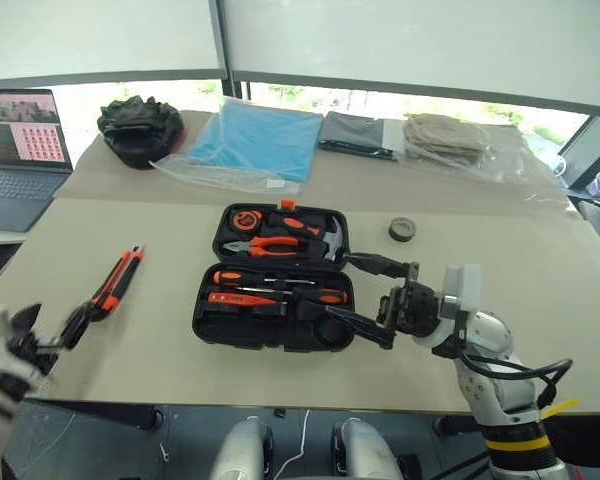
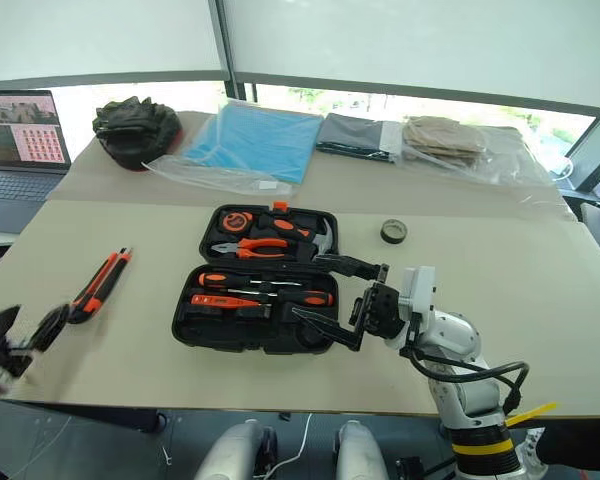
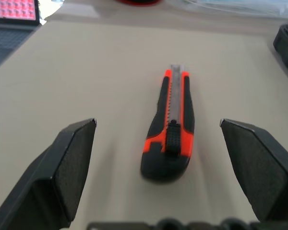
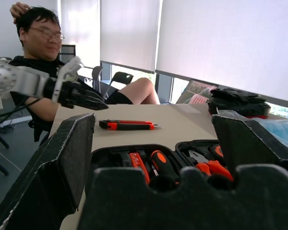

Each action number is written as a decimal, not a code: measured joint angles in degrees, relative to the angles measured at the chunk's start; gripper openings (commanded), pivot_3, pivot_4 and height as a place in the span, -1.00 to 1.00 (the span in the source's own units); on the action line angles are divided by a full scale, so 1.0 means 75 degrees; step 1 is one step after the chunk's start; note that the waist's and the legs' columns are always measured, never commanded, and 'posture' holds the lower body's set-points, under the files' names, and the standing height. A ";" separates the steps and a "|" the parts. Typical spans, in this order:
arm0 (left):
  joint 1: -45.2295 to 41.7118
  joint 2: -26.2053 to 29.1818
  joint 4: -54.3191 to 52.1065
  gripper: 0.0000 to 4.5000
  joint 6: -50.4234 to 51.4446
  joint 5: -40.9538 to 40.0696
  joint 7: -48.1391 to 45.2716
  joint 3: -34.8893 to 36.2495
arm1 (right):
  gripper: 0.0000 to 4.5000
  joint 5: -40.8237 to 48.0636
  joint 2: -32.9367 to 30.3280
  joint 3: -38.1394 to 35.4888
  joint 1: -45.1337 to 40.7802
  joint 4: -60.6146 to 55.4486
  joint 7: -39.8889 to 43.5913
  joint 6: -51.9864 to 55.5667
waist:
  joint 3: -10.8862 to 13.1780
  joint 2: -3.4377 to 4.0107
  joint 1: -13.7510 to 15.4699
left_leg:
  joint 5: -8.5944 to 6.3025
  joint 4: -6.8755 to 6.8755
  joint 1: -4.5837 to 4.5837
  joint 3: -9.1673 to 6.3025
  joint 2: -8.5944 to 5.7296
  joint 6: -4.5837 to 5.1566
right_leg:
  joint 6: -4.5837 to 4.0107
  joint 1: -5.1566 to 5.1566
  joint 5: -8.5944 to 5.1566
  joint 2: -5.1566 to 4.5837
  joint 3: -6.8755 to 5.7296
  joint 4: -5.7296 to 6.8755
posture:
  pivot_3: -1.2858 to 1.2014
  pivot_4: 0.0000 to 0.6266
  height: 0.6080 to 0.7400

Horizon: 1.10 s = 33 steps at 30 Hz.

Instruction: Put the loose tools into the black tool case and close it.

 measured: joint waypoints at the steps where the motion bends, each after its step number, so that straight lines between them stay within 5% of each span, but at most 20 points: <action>1: -0.0323 0.0181 0.0273 0.98 0.0223 0.0121 -0.0015 -0.0242 | 1.00 -0.0007 -0.0001 0.0005 0.0045 -0.0005 -0.0030 0.0000 | 0.0001 0.0001 -0.0027 | -0.0001 -0.0003 0.0000 0.0004 -0.0001 -0.0001 | -0.0002 -0.0001 -0.0001 0.0000 0.0004 0.0001 | 0.03 -0.52 1.00; 6: -0.1375 0.0591 0.1556 0.98 0.0947 0.0624 -0.0240 -0.1259 | 1.00 -0.0099 -0.0006 0.0174 0.0203 -0.0073 -0.0143 0.0000 | 0.0002 0.0000 -0.0122 | -0.0005 -0.0011 -0.0006 0.0003 0.0003 -0.0010 | -0.0006 -0.0011 -0.0001 0.0010 0.0002 0.0002 | 0.03 -0.52 1.00; 15: -0.2381 0.0836 0.2420 -0.22 0.1028 0.1212 -0.0737 -0.1863 | 1.00 -0.0231 -0.0040 0.0173 0.0436 -0.0205 -0.0333 -0.0017 | 0.0003 0.0001 -0.0062 | -0.0005 -0.0016 -0.0002 -0.0001 0.0001 -0.0021 | -0.0009 -0.0011 0.0000 -0.0015 0.0000 0.0002 | 0.03 -0.52 1.00; 24: -0.2143 0.1870 0.0511 -0.23 -0.0912 0.0698 -0.4641 -0.2065 | 1.00 -0.0259 -0.0568 -0.0157 0.0734 -0.0474 -0.0325 -0.0021 | 0.0012 -0.0001 0.0066 | -0.0039 -0.0016 -0.0036 -0.0003 -0.0006 -0.0070 | -0.0026 -0.0027 -0.0005 -0.0048 -0.0014 -0.0032 | 0.03 -0.52 1.00; 28: -0.2675 0.2334 -0.1008 -0.23 -0.1556 0.0692 -0.6556 -0.3652 | 1.00 -0.0117 -0.1243 -0.0711 0.1013 -0.0429 0.0008 -0.0016 | 0.0014 0.0026 0.0073 | -0.0024 -0.0015 -0.0032 0.0021 -0.0018 -0.0009 | -0.0049 -0.0012 -0.0020 -0.0044 0.0009 -0.0046 | 0.03 -0.52 1.00; 33: -0.4135 0.2000 -0.1018 -0.23 -0.1800 0.1938 -0.6998 -0.5623 | 1.00 -0.0066 -0.1873 -0.1017 0.1368 -0.0298 0.0459 -0.0003 | 0.0021 0.0027 0.0027 | -0.0008 -0.0008 -0.0027 0.0024 0.0003 0.0000 | -0.0010 -0.0013 -0.0006 0.0036 0.0017 -0.0020 | 0.03 -0.52 1.00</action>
